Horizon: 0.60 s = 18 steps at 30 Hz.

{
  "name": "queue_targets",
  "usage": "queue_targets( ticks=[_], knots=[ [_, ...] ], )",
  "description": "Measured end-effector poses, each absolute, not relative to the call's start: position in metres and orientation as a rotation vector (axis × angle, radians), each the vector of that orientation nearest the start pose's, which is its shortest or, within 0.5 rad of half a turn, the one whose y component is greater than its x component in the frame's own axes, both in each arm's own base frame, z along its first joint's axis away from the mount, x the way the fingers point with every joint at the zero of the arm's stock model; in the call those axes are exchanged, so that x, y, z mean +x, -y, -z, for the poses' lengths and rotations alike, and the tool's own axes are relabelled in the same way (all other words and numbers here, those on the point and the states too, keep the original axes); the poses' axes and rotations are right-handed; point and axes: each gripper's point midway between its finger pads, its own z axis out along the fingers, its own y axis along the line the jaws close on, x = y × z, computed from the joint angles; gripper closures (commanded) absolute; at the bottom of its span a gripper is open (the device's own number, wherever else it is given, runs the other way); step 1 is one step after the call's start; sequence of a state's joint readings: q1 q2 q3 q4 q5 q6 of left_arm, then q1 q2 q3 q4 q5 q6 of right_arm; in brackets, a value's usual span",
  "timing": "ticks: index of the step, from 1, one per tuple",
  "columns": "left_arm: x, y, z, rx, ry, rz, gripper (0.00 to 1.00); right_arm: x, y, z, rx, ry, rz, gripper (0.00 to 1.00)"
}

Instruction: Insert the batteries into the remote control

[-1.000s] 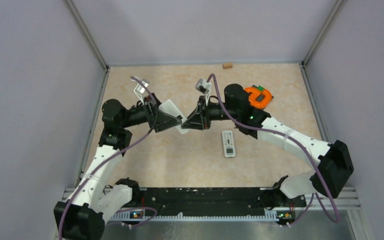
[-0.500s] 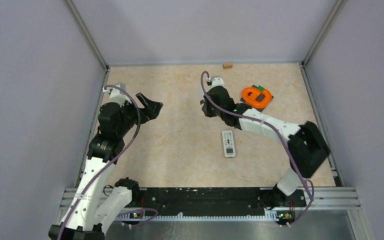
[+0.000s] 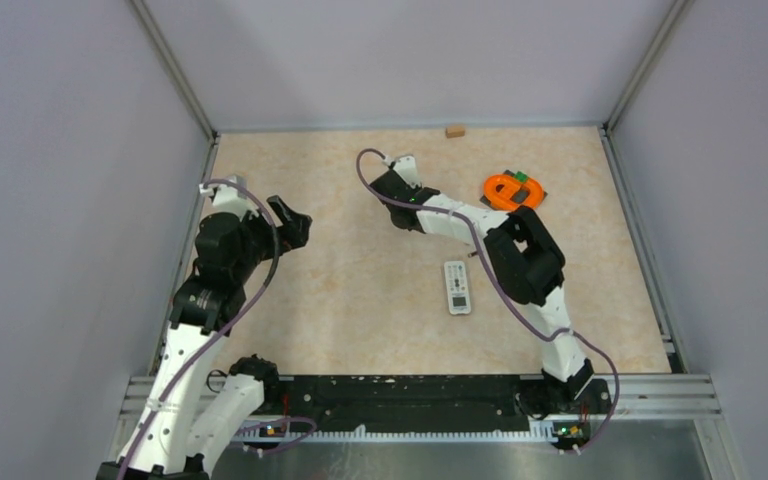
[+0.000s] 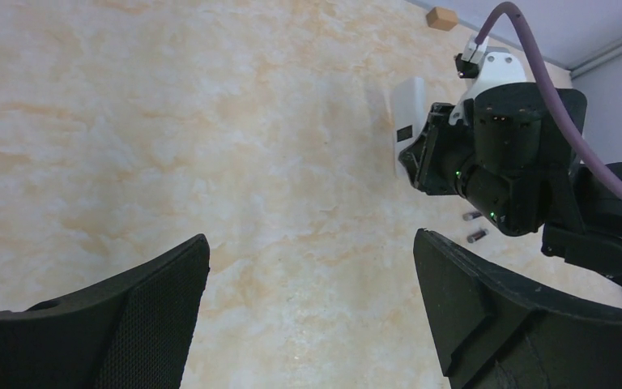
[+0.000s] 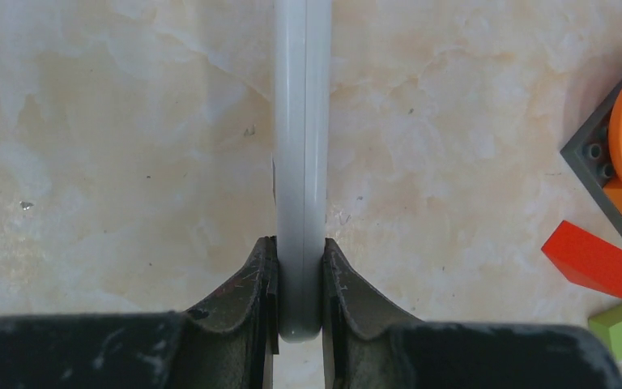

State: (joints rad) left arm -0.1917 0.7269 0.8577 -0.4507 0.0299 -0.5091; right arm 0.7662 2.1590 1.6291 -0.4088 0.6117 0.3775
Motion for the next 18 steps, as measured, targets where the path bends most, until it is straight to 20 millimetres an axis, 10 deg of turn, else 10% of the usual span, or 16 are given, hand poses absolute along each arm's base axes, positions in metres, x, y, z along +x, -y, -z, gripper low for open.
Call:
queue_targets(
  ticks=[5, 18],
  knots=[
    [0.271, 0.071, -0.266, -0.27, -1.908, 0.44, 0.01, 0.437, -0.295, -0.057, -0.218, -2.281, 0.262, 0.7],
    [0.271, 0.077, -0.262, -0.25, -1.934, 0.47, 0.01, 0.424, -0.31, -0.042, -0.318, -2.35, 0.303, 0.52]
  ],
)
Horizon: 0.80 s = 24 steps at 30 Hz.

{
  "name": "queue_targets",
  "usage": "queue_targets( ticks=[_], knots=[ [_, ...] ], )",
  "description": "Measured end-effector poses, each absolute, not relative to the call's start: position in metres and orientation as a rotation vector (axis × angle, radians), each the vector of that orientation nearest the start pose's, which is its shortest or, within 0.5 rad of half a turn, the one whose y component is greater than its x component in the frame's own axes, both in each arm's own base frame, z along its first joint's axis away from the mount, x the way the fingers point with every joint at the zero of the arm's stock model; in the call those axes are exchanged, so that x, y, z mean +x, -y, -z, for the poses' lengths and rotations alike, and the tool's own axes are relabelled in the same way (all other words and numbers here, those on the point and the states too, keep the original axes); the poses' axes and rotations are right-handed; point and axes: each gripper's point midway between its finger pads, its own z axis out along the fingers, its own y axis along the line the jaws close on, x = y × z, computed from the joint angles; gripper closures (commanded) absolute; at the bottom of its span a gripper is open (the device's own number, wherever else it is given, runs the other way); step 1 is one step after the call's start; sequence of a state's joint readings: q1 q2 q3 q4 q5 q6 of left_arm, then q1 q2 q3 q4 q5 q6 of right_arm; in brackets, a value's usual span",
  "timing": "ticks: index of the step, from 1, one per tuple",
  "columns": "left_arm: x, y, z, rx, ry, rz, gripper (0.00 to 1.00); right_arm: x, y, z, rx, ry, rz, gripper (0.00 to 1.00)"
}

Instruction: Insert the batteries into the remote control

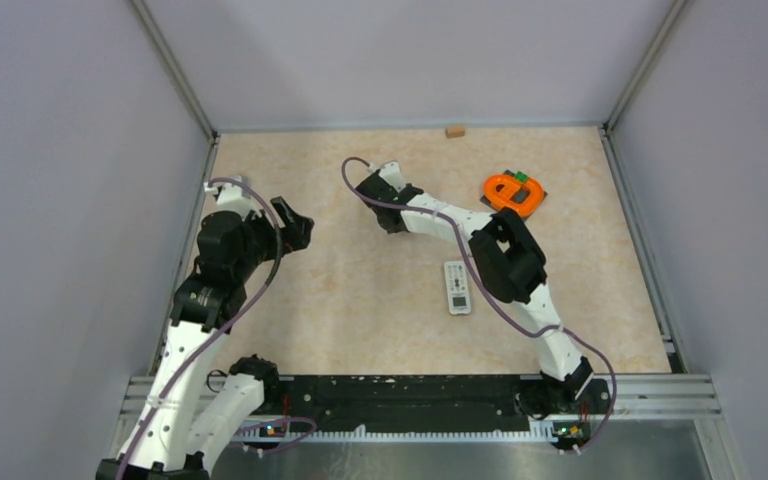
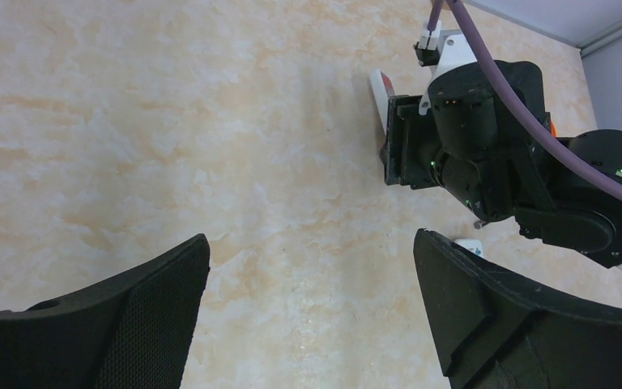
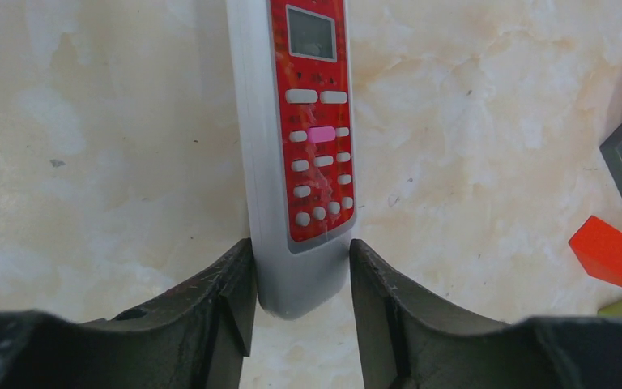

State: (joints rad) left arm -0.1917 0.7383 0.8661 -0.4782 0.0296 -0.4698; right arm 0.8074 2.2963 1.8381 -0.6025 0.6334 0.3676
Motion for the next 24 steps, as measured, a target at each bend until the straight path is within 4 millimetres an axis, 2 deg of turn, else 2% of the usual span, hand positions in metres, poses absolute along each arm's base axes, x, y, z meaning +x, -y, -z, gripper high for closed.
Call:
queue_targets(
  ticks=[4, 9, 13, 21, 24],
  knots=[
    [0.27, 0.079, -0.258, -0.249, -1.953, 0.479, 0.01, 0.419, -0.316, -0.04, -0.341, -2.373, 0.267, 0.4],
    [0.269, 0.079, -0.257, -0.27, -1.956, 0.488, 0.01, 0.405, -0.324, -0.041, -0.36, -2.41, 0.152, 0.35],
    [0.266, 0.079, -0.262, -0.285, -1.925, 0.505, 0.01, 0.375, -0.306, -0.053, -0.336, -2.446, 0.082, 0.33],
    [0.265, 0.08, -0.272, -0.309, -1.857, 0.548, 0.01, 0.324, -0.254, -0.11, -0.169, -2.406, -0.004, 0.27],
    [0.267, 0.081, -0.273, -0.309, -1.849, 0.557, 0.01, 0.304, -0.234, -0.111, -0.115, -2.414, -0.011, 0.27]
  ],
)
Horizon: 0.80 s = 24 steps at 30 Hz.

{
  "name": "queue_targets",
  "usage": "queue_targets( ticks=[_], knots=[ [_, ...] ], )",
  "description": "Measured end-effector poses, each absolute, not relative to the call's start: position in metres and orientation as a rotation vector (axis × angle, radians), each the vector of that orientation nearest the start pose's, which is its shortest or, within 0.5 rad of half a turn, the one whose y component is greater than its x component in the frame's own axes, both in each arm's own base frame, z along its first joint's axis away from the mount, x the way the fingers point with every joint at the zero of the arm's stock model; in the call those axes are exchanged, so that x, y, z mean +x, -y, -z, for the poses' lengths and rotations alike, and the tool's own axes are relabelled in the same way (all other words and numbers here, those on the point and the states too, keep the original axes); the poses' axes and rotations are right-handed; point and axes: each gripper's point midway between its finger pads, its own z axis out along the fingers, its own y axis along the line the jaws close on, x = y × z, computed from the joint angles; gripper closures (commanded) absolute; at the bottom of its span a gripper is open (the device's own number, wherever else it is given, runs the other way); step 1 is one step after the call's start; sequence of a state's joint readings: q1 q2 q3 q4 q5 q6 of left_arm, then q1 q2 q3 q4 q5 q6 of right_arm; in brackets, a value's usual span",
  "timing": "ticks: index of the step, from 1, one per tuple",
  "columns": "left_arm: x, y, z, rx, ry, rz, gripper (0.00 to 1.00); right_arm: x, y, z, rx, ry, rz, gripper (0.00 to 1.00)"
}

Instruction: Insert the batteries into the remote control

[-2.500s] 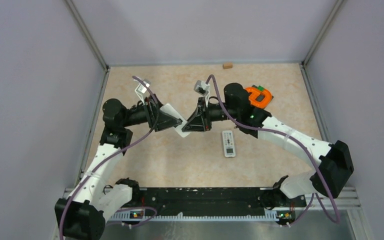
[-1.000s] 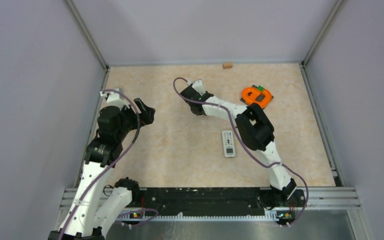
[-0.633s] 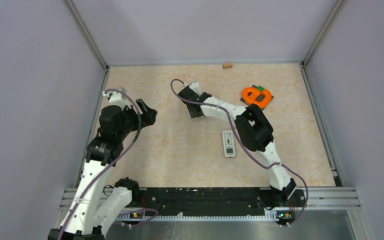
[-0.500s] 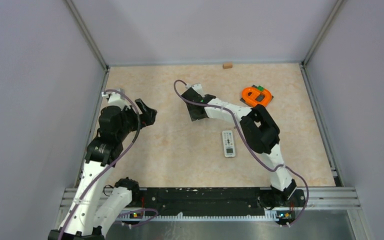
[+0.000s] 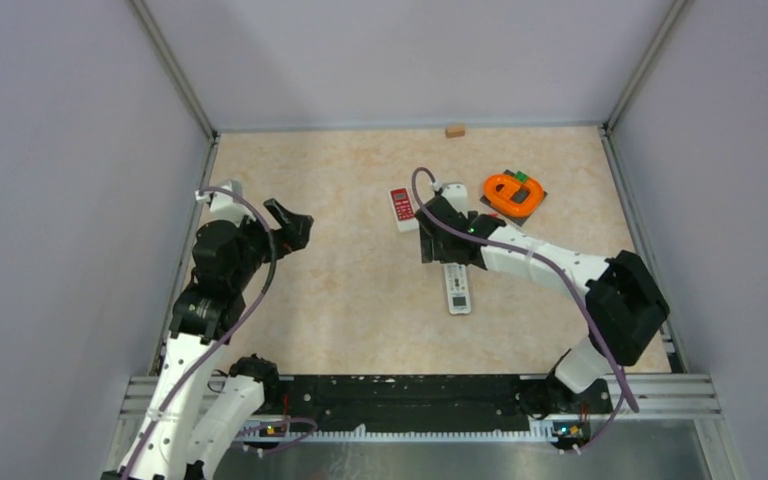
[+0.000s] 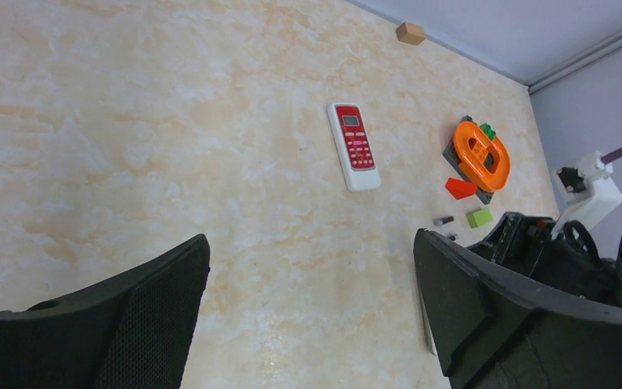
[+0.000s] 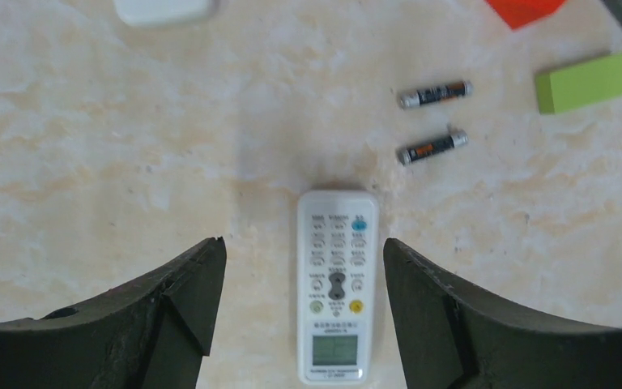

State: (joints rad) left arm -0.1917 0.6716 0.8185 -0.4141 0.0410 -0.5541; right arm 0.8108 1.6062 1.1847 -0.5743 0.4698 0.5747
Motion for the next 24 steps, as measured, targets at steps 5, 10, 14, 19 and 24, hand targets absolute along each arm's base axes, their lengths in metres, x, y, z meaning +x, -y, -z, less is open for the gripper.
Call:
queue_targets(
  ticks=[5, 10, 14, 19, 24],
  knots=[
    [0.266, 0.085, -0.268, -0.313, -1.862, 0.583, 0.01, 0.267, -0.205, -0.073, -0.066, -2.509, 0.027, 0.27],
    [0.265, 0.091, -0.26, -0.314, -1.886, 0.617, 0.01, 0.239, -0.191, -0.043, -0.022, -2.604, 0.025, 0.29],
    [0.269, 0.097, -0.25, -0.322, -1.909, 0.648, 0.01, 0.232, -0.197, -0.035, 0.003, -2.635, -0.032, 0.38],
    [0.276, 0.101, -0.243, -0.331, -1.902, 0.68, 0.01, 0.232, -0.205, -0.033, 0.023, -2.641, -0.083, 0.64],
    [0.282, 0.11, -0.241, -0.319, -1.888, 0.737, 0.01, 0.234, -0.208, -0.035, 0.023, -2.632, -0.104, 0.79]
  ],
)
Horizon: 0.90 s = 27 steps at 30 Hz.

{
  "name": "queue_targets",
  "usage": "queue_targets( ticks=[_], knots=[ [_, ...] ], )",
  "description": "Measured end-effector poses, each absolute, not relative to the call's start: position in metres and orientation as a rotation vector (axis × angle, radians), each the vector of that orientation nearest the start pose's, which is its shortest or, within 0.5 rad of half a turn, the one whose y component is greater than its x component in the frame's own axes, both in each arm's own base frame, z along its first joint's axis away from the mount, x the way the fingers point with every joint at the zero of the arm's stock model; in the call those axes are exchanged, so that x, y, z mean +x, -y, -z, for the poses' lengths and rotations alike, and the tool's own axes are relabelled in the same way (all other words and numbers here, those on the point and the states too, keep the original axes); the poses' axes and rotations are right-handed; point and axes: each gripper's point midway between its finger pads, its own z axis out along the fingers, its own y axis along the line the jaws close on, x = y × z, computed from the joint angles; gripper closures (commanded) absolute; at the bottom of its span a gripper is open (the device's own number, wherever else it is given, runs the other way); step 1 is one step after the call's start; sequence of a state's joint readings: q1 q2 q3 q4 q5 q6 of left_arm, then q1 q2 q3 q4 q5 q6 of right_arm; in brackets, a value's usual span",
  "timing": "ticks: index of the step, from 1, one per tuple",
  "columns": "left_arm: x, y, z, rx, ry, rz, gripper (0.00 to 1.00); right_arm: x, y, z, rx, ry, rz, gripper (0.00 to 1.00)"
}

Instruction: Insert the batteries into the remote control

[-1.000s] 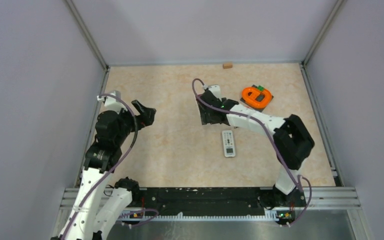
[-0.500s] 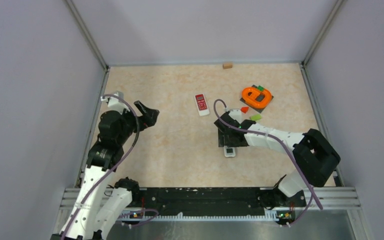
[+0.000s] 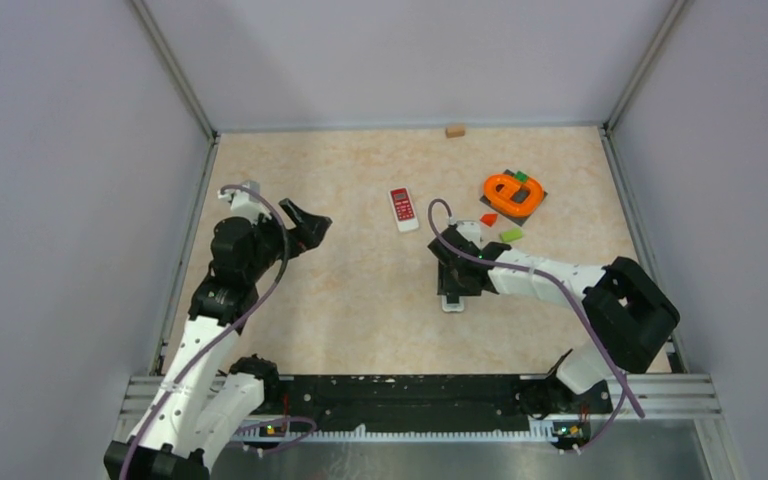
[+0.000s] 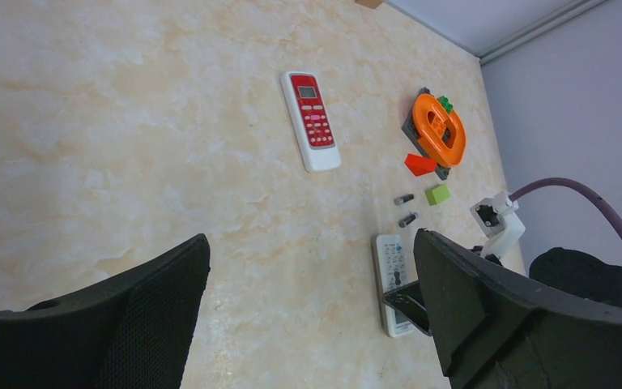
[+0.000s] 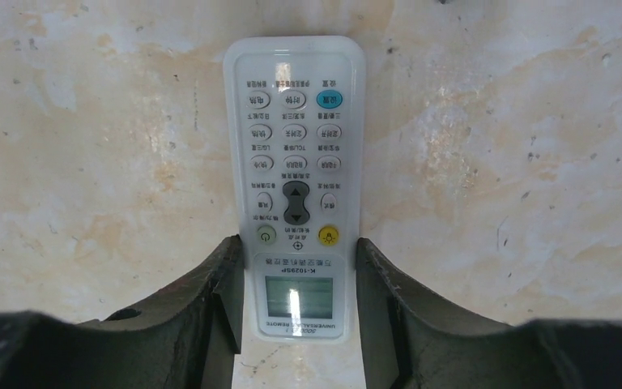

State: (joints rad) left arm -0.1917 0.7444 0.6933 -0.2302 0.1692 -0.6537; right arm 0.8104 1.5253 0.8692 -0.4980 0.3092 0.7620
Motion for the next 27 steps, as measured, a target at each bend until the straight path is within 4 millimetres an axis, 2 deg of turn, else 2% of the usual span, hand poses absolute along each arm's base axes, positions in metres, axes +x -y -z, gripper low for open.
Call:
queue_targets(
  ticks=[4, 7, 11, 15, 22, 25, 27],
  knots=[
    [0.286, 0.123, -0.236, -0.28, -1.901, 0.808, 0.01, 0.237, -0.216, -0.036, -0.031, -2.62, -0.147, 0.8],
    [0.287, 0.134, -0.224, -0.272, -1.939, 0.878, 0.01, 0.241, -0.225, -0.04, -0.097, -2.6, -0.195, 0.8],
    [0.286, 0.144, -0.205, -0.293, -2.003, 0.944, 0.01, 0.248, -0.242, -0.049, -0.176, -2.567, -0.292, 0.79],
    [0.284, 0.152, -0.192, -0.296, -2.021, 1.004, 0.01, 0.257, -0.263, -0.062, -0.18, -2.529, -0.436, 0.79],
    [0.265, 0.167, -0.155, -0.267, -2.077, 1.084, 0.02, 0.271, -0.311, -0.086, -0.012, -2.459, -0.831, 0.79],
    [0.257, 0.179, -0.149, -0.216, -2.084, 1.108, 0.05, 0.271, -0.336, -0.095, 0.113, -2.425, -1.043, 0.79],
    [0.253, 0.188, -0.148, -0.176, -2.085, 1.119, 0.09, 0.269, -0.345, -0.095, 0.192, -2.422, -1.137, 0.79]
  ],
)
